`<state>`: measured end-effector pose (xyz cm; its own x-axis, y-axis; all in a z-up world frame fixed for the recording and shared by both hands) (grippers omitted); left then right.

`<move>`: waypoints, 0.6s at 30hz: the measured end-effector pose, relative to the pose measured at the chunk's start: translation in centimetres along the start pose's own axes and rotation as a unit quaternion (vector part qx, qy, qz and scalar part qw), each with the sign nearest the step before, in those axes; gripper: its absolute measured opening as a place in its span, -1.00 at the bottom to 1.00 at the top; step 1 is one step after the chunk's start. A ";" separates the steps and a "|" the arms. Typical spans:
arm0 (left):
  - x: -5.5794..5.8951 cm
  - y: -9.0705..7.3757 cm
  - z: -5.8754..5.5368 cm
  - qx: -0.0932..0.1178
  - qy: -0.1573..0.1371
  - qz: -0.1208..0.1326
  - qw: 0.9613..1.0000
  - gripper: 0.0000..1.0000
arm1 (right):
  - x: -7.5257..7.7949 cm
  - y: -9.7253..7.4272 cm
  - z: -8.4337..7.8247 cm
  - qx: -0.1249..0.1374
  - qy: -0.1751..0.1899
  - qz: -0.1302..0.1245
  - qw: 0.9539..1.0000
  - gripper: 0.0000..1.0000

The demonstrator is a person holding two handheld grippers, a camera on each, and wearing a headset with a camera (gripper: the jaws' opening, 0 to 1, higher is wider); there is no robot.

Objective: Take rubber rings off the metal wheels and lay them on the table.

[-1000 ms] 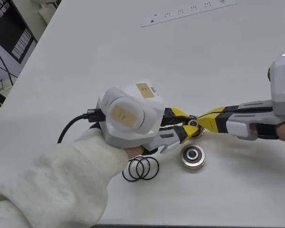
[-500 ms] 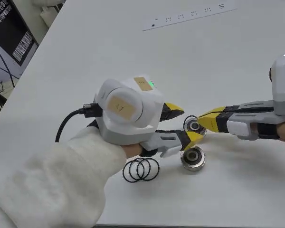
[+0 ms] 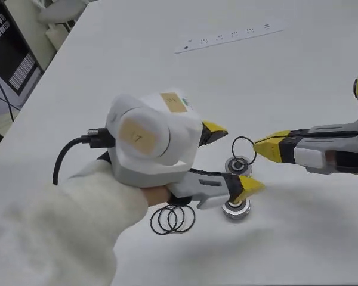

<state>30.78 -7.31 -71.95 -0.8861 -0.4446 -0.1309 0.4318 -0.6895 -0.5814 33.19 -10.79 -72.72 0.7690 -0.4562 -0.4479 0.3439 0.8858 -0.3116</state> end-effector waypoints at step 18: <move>1.7 -3.4 2.7 0.022 0.038 -0.021 0.999 0.33 | -2.7 -3.5 1.4 0.018 -0.016 -0.029 0.999 -1.00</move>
<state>28.24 -7.27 -68.06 -0.9135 -0.3701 -0.1687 0.3986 -0.7321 -0.5523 30.70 -12.53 -69.26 0.7639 -0.5037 -0.4033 0.4064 0.8611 -0.3056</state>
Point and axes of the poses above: the centre of the closed fingertips' face, and the gripper's own axes: y roughly forward along the fingers, x roughly to its right, z roughly out of its top, the point moved 2 cm from there along -y, roughly backward along the fingers, and after that the axes turned 1 degree about y, right-handed, at the moved point
